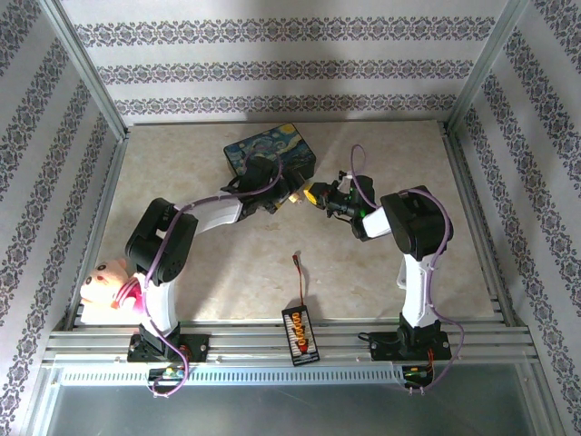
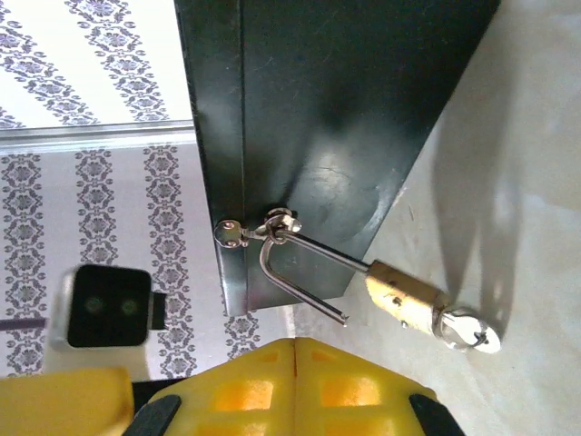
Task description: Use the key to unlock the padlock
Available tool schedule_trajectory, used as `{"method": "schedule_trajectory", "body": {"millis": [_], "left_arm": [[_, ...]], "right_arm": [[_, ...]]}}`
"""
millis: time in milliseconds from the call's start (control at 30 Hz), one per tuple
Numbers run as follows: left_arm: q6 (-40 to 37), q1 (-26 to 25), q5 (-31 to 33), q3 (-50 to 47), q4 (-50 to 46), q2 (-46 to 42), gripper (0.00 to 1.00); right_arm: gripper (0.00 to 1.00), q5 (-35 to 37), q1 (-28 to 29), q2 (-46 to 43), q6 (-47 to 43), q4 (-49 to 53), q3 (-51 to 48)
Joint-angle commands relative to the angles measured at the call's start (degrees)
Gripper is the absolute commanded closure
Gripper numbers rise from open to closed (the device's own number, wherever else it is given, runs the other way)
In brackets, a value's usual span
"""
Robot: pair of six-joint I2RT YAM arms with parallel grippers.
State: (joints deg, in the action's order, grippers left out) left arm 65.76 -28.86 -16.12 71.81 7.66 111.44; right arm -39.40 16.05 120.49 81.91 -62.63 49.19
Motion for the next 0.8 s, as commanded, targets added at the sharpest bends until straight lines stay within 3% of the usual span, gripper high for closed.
{"method": "schedule_trajectory", "body": {"millis": [0,200,333,567,700,767], "left_arm": [[-3.0,0.4,3.8,3.0,-5.1,2.3,0.18],[-2.6,2.1,4.4,0.8,-6.3,1.0,0.15],[-5.8,2.6,4.9,0.6,-6.8,0.6,0.15],[-6.7,2.8,-0.4,0.3,-3.4,1.3,0.18],[-10.2,3.3,-1.8,0.7,-6.3,-2.3,0.02],[-13.5,3.4,-0.3,1.0,-9.6,-5.5,0.01]], "right_arm": [[1.0,1.2,0.8,1.3,-1.3,-1.4,1.4],[1.0,1.2,1.0,0.6,-3.6,0.4,1.5],[0.97,2.1,1.1,-2.9,-10.2,8.9,0.9],[0.84,4.5,1.2,-9.8,-23.9,25.6,1.7],[0.77,3.7,1.2,-11.9,-32.8,33.0,4.8],[0.73,3.3,1.3,-12.3,-38.4,39.5,8.1]]}}
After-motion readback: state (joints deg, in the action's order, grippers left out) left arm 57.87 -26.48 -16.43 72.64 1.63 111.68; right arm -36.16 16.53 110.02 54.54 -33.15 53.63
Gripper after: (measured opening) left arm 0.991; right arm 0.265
